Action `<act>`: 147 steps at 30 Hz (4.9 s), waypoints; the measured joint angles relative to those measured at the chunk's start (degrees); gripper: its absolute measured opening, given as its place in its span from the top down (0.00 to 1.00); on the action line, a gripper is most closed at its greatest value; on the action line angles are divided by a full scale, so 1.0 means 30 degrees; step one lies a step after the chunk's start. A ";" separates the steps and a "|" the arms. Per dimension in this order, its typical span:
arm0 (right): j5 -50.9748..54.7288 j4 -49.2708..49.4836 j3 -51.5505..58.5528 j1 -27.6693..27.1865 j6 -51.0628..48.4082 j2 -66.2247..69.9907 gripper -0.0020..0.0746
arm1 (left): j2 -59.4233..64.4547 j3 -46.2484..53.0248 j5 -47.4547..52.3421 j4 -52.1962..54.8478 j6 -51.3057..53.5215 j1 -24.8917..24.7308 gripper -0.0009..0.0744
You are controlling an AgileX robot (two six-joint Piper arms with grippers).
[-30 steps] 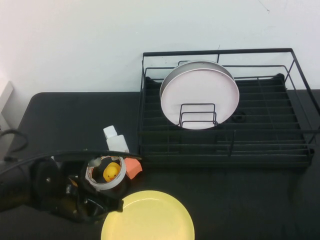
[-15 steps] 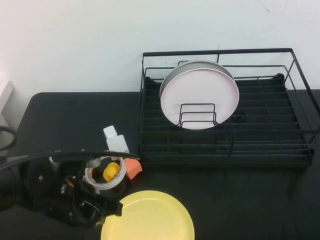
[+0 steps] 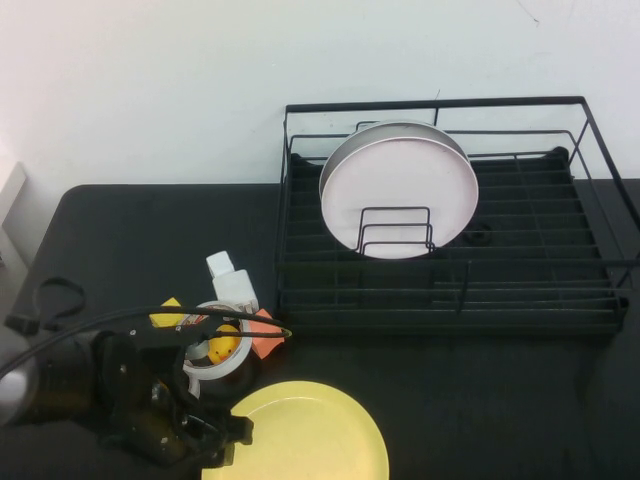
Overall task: Place plate on rack
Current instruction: Pick up the plate from the table, then hand over the plate, then place the plate on the rack
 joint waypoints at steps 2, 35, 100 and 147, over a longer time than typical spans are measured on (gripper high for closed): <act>0.0000 0.0139 0.0000 0.0000 0.0000 0.0000 0.98 | 0.0450 0.0000 -0.0416 -0.0566 0.0000 0.0000 0.46; 0.0000 0.0224 0.0000 0.0000 0.0000 0.0000 0.98 | 0.1945 -0.0055 0.0876 -1.4672 1.2057 0.0543 0.99; 1.2171 2.6749 -1.7700 0.3786 -3.1925 2.0328 0.51 | -1.7889 0.4973 -0.6854 -2.4390 2.8126 -0.5976 0.99; 0.7909 1.7044 -2.6302 0.8394 -3.0160 2.9632 0.83 | -2.1623 0.4973 -1.2625 -2.5436 2.9252 -0.6507 0.73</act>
